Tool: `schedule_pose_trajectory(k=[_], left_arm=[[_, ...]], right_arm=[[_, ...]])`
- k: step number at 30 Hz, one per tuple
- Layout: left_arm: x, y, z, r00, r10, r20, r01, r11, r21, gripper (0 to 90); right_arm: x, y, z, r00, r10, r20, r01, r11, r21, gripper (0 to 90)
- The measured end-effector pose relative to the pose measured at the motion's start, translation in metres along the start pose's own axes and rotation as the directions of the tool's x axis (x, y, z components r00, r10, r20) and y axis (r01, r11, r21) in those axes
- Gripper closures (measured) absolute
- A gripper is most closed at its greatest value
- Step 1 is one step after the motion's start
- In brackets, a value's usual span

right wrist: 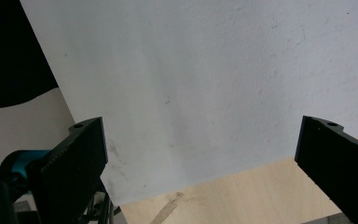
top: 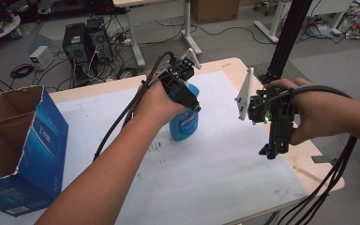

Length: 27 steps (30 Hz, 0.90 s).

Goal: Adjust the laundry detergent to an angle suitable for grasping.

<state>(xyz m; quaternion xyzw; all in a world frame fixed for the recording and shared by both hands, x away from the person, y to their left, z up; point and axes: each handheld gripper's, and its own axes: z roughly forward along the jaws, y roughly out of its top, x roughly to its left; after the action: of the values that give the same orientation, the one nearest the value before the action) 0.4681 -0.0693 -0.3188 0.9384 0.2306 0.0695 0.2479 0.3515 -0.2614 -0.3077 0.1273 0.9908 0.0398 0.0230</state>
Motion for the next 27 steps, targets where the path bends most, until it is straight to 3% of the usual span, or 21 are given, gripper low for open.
schedule_pose_trajectory(k=[27], left_arm=[[-0.0004, -0.0009, 0.0008, 0.9997, 0.012, -0.023, -0.012, 0.9999, -0.002, 39.5]], right_arm=[[-0.0014, 0.0005, 0.0041, 1.0, 0.0, -0.004, 0.0, 1.0, -0.003, 1.2]])
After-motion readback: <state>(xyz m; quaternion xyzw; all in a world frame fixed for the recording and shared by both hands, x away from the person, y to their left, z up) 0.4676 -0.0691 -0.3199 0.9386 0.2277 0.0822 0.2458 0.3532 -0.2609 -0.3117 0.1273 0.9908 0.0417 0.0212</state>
